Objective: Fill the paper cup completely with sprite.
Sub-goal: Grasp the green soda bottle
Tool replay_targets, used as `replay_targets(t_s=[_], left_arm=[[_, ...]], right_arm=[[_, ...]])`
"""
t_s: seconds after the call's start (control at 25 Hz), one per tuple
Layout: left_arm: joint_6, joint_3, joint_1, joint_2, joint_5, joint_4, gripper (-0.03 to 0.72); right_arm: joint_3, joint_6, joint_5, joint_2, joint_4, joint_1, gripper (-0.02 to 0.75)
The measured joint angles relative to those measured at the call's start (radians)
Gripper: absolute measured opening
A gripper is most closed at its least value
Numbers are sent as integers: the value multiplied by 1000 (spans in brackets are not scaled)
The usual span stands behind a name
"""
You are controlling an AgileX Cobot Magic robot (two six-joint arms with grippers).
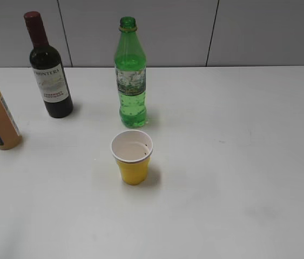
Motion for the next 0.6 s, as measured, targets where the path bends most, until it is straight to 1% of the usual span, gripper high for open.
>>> replay_targets(t_s=[0.2,0.44,0.52,0.6], left_arm=[[1,0,0,167,-209,-14,590],[3,0,-1,346,-395,-14,590],[3,0,-11,396,-446,-14,590],[4,0,-39,442,-491,-11,590]], right_arm=[[0,0,0,0,0,0,594],[0,0,0,0,0,0,594],[0,0,0,0,0,0,594],[0,0,0,0,0,0,594]])
